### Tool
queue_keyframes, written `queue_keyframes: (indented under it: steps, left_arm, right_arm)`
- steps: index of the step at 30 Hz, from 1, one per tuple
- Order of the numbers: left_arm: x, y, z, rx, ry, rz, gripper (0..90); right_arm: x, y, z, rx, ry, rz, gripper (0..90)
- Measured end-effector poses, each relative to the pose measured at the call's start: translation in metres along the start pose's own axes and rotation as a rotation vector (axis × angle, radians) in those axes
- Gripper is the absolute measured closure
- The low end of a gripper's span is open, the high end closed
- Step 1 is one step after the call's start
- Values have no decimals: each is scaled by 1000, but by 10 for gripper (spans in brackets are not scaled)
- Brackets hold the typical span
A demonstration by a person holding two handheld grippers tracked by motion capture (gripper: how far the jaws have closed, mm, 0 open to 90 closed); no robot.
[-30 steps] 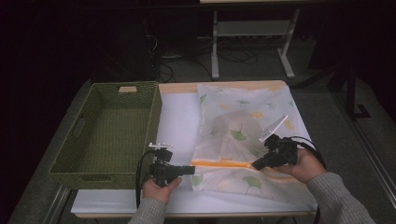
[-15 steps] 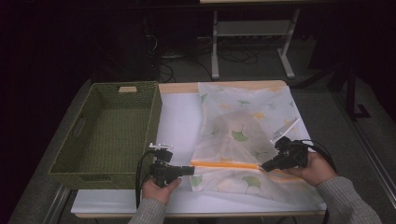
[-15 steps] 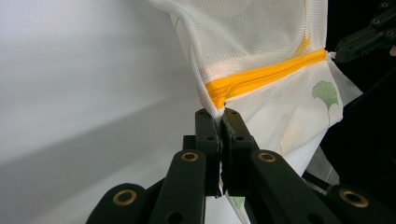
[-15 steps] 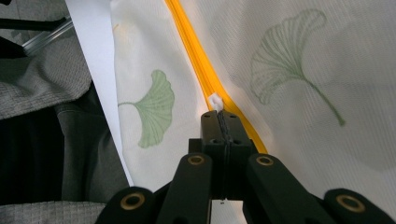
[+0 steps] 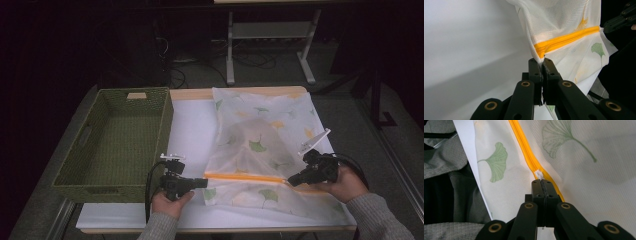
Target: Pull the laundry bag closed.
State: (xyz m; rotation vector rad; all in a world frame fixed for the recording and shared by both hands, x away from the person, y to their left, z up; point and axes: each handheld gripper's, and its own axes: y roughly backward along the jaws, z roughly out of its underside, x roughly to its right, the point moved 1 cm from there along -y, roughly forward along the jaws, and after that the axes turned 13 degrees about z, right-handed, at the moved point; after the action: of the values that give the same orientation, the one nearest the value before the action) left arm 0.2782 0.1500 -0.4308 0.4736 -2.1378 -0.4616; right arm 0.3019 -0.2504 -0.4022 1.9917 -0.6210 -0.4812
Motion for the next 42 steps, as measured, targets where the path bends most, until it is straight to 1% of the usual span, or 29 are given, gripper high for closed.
queue_keyframes:
  steps: [15,17,27,32,36,39,42]
  left_arm:
    - [1,0,1,0,0,0,872]
    - [1,0,0,-3,-3,-3,871]
    - [2,0,1,0,0,5,871]
    - [3,1,0,-5,-4,-1,872]
    - [3,1,1,-3,0,-4,871]
    - [2,0,1,-7,4,-7,872]
    - [3,0,1,-10,0,-8,871]
  right_arm:
    - [13,4,21,9,-37,13,897]
    - [13,5,22,14,-43,11,897]
    - [14,7,25,30,-41,6,897]
    - [14,9,27,40,-41,7,897]
    - [17,10,31,43,-55,6,897]
    - [18,12,34,40,-54,12,897]
    - [19,14,37,41,-63,10,897]
